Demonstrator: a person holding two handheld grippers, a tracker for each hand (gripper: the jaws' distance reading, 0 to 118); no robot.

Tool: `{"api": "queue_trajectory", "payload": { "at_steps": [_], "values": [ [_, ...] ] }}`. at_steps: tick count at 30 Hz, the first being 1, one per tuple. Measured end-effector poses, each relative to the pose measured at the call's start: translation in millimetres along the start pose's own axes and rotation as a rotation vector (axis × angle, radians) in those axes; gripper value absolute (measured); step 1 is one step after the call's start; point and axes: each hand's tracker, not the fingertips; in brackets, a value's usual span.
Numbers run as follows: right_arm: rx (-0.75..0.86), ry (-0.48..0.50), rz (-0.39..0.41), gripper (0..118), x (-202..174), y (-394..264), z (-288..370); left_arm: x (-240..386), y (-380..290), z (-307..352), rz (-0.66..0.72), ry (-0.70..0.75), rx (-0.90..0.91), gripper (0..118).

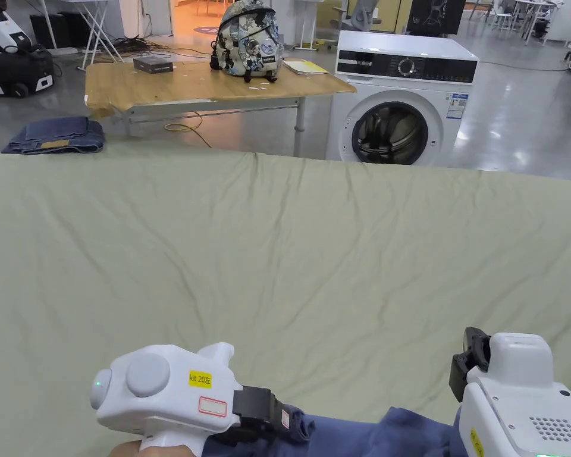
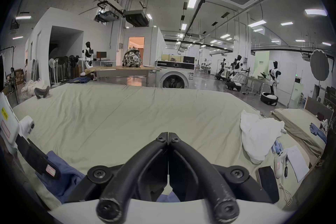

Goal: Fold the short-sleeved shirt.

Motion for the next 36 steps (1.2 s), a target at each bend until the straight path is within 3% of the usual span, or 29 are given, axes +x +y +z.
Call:
{"api": "queue_trajectory", "payload": {
  "at_steps": [3, 7, 10, 14, 20, 36],
  "values": [
    [-0.003, -0.002, -0.002, 0, 1, -3, 0, 0, 0, 8, -0.019, -0.013, 0.024, 16],
    [-0.014, 0.001, -0.014, 0, 1, -5, 0, -20, 4, 9, 0.013, -0.037, 0.062, 12],
    [-0.022, 0.005, -0.014, 0, 0, -8, -1, -17, -8, 9, 0.004, 0.012, 0.071, 10],
    [-0.027, 0.014, -0.009, 0, -3, -10, -2, -34, -13, -20, 0.04, -0.034, -0.02, 10],
    [-0.041, 0.018, -0.017, 0, -4, -14, -3, -44, -38, -65, 0.133, -0.22, -0.131, 10],
    [-0.056, 0.015, -0.014, 0, -2, -17, -3, 1, -51, -76, 0.013, -0.193, -0.118, 8]
  ]
}}
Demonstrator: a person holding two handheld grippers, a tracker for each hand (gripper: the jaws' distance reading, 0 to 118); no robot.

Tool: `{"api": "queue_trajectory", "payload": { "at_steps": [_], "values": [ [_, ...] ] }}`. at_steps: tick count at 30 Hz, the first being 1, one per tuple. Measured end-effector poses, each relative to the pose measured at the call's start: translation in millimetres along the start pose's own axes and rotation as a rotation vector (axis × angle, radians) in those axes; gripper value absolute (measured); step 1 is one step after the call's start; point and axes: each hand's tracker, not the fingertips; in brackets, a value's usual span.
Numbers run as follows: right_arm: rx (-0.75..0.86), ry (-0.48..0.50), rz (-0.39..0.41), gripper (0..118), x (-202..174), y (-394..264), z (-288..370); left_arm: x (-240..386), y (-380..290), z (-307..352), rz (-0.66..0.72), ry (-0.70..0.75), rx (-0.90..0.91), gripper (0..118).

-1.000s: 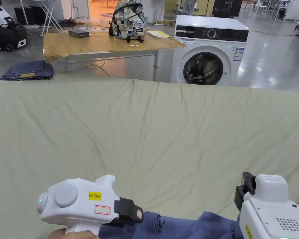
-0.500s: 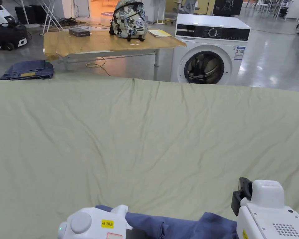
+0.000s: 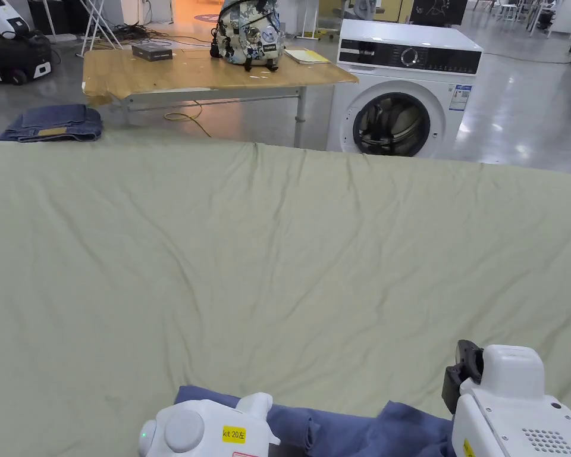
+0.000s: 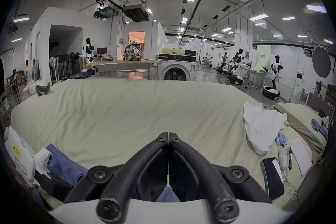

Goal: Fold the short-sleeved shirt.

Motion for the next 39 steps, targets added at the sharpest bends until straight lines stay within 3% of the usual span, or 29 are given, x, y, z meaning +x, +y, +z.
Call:
{"api": "queue_trajectory", "payload": {
  "at_steps": [5, 9, 11, 12, 15, 16, 24, 26, 29, 30, 32, 33, 36, 39],
  "values": [
    [0.02, -0.003, 0.011, 0, 2, 6, 2, -5, 12, 38, -0.052, 0.024, 0.037, 8],
    [0.037, 0.001, 0.012, 0, 1, 11, 2, -2, 14, 115, -0.024, 0.023, 0.155, 8],
    [0.042, 0.001, 0.017, 0, -1, 13, 1, -14, 17, 145, -0.024, 0.059, 0.201, 29],
    [0.044, 0.005, 0.014, 0, -1, 14, 0, -34, 25, 156, -0.02, 0.093, 0.221, 48],
    [0.052, 0.011, 0.01, 0, -5, 14, -2, -58, 24, 183, 0.01, 0.129, 0.241, 71],
    [0.059, 0.013, 0.006, 0, -6, 14, -2, -62, 22, 189, 0.017, 0.124, 0.25, 85],
    [0.108, 0.04, -0.009, 0, -17, 17, 2, -139, 11, 155, 0.183, -0.034, 0.148, 85],
    [0.118, 0.045, -0.007, 0, -19, 17, 3, -149, 5, 147, 0.204, -0.165, 0.206, 85],
    [0.139, 0.047, -0.014, 0, -21, 18, 7, -134, -1, 145, 0.253, -0.279, 0.239, 77],
    [0.147, 0.048, -0.016, 0, -21, 18, 9, -135, -2, 139, 0.265, -0.299, 0.24, 66],
    [0.16, 0.046, -0.016, 0, -22, 18, 11, -149, -2, 118, 0.246, -0.259, 0.203, 20],
    [0.162, 0.046, -0.015, 0, -22, 18, 12, -149, -2, 113, 0.226, -0.199, 0.187, 8],
    [0.158, 0.043, -0.014, 0, -21, 18, 12, -151, -5, 115, 0.264, -0.264, 0.229, 5],
    [0.15, 0.034, -0.017, 0, -18, 17, 13, -140, -6, 125, 0.231, -0.235, 0.236, 4]
  ]
}}
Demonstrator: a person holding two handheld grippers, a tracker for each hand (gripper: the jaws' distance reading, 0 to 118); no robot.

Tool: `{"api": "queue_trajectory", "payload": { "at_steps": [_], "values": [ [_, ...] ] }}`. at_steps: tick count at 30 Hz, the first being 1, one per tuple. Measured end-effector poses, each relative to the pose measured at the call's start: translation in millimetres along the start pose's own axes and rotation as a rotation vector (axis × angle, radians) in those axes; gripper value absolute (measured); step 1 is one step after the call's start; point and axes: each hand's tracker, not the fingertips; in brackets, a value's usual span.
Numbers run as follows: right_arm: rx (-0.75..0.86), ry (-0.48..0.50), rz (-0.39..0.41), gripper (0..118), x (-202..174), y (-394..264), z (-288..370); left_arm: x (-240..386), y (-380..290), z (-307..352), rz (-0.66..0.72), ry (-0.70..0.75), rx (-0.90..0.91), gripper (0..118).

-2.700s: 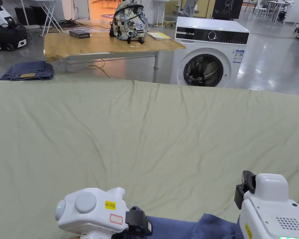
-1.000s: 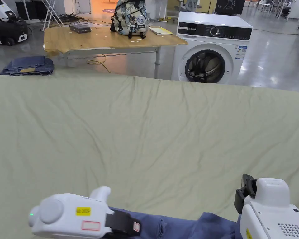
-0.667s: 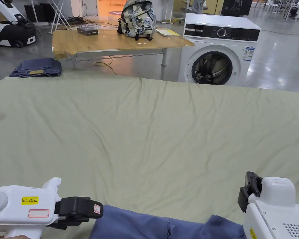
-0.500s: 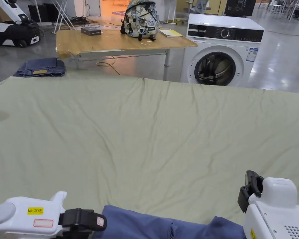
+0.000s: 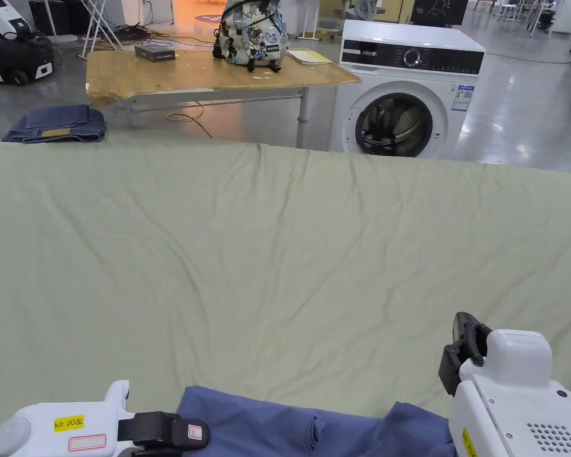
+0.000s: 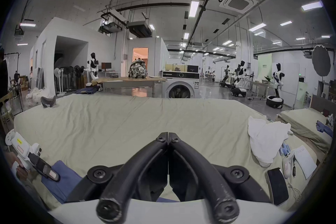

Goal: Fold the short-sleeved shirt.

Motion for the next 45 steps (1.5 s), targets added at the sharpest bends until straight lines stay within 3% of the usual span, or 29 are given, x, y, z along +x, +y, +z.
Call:
{"api": "queue_trajectory", "payload": {
  "at_steps": [6, 18, 23, 35, 45],
  "values": [
    [-0.005, -0.011, 0.008, 0, 6, 0, 2, 20, 20, 35, -0.105, 0.032, 0.047, 3],
    [-0.005, -0.009, 0.011, 0, 9, 1, -2, 114, 37, 126, -0.246, 0.363, 0.211, 3],
    [-0.012, -0.005, 0.0, 0, 8, -1, -5, 138, 33, 97, -0.315, 0.436, 0.176, 3],
    [-0.027, -0.013, 0.002, 0, 12, -4, -4, 201, 2, -18, -0.398, 0.39, 0.004, 3],
    [-0.044, -0.034, -0.007, 0, 21, -7, -1, 209, -32, -139, -0.494, 0.484, -0.206, 3]
  ]
}}
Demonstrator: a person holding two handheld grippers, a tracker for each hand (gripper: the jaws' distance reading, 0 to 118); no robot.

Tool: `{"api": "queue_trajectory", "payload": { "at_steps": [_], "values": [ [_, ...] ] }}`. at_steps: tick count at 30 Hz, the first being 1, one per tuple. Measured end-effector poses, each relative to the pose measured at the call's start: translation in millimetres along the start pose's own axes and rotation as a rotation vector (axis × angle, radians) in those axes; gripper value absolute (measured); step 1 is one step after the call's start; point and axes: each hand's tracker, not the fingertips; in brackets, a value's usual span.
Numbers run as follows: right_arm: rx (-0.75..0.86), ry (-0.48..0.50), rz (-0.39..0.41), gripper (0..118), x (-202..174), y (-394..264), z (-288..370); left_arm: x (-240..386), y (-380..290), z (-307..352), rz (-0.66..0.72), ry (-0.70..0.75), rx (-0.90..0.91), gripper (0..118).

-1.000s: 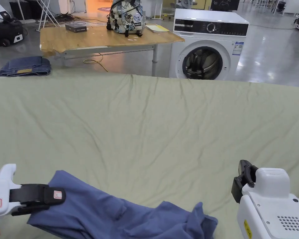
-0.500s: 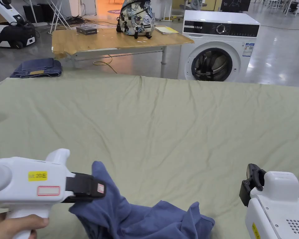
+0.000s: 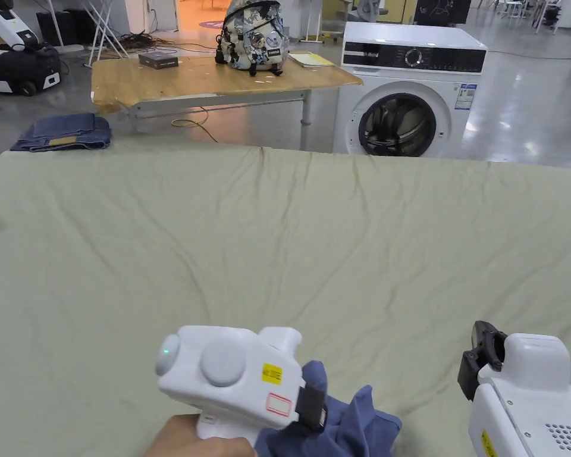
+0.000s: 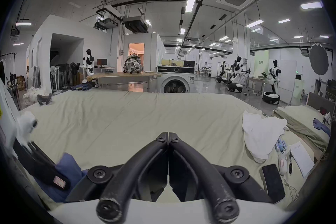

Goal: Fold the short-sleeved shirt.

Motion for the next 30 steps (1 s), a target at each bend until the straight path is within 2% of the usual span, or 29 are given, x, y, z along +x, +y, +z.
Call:
{"api": "queue_trajectory", "payload": {
  "at_steps": [6, 12, 15, 18, 23, 26, 27, 28, 30],
  "values": [
    [-0.009, -0.015, -0.003, 0, 5, -3, 1, 14, 4, -36, -0.002, 0.035, -0.017, 3],
    [-0.016, -0.019, 0.001, 0, 8, -4, 2, 22, 3, -35, 0.012, 0.009, -0.008, 5],
    [-0.02, -0.021, 0.002, 0, 8, -4, 2, 19, 1, -33, 0.008, -0.019, -0.021, 32],
    [-0.021, -0.02, 0.004, 0, 8, -4, 3, 14, 0, -13, 0.029, -0.081, -0.005, 39],
    [-0.027, -0.013, 0.01, 0, 6, -7, 3, -5, 10, 20, 0.07, -0.166, 0.092, 39],
    [-0.032, -0.01, 0.001, 0, 5, -8, 2, -17, 16, 11, 0.1, -0.137, 0.101, 37],
    [-0.032, -0.008, -0.001, 0, 4, -9, 2, -20, 15, 3, 0.105, -0.129, 0.078, 29],
    [-0.033, -0.006, -0.002, 0, 4, -9, 2, -23, 14, -10, 0.116, -0.133, 0.057, 14],
    [-0.032, -0.006, -0.001, 0, 4, -9, 2, -27, 8, -36, 0.157, -0.177, -0.01, 13]
  ]
}}
